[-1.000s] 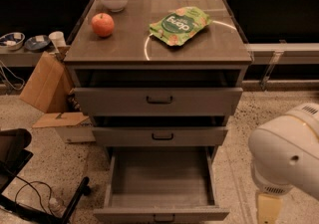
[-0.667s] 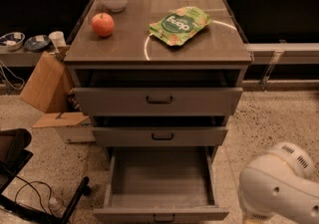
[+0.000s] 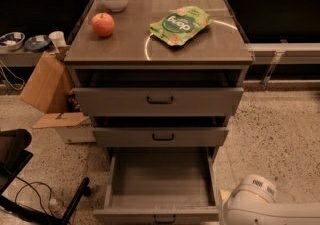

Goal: Close bottom drawer

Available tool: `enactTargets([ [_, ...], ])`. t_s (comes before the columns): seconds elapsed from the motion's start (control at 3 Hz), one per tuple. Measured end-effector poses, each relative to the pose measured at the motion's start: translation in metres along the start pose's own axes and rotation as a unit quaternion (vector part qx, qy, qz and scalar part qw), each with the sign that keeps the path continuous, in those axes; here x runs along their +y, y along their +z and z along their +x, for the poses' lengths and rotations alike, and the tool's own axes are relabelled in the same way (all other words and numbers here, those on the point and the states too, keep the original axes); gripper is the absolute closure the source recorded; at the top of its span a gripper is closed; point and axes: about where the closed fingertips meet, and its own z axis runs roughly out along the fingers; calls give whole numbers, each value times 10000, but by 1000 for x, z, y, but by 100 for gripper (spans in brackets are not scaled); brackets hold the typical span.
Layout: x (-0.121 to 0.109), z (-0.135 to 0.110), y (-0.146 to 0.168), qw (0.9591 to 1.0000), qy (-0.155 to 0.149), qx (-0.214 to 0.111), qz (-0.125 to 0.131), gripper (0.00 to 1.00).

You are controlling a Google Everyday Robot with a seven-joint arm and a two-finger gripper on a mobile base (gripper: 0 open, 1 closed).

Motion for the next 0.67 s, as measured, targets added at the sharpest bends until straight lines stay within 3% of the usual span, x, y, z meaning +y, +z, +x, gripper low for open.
enactTargets([
  [0.33, -3, -19, 46, 9997, 109, -205, -89, 0],
  [0.67, -12, -33, 88, 9998, 54, -193, -82, 0],
])
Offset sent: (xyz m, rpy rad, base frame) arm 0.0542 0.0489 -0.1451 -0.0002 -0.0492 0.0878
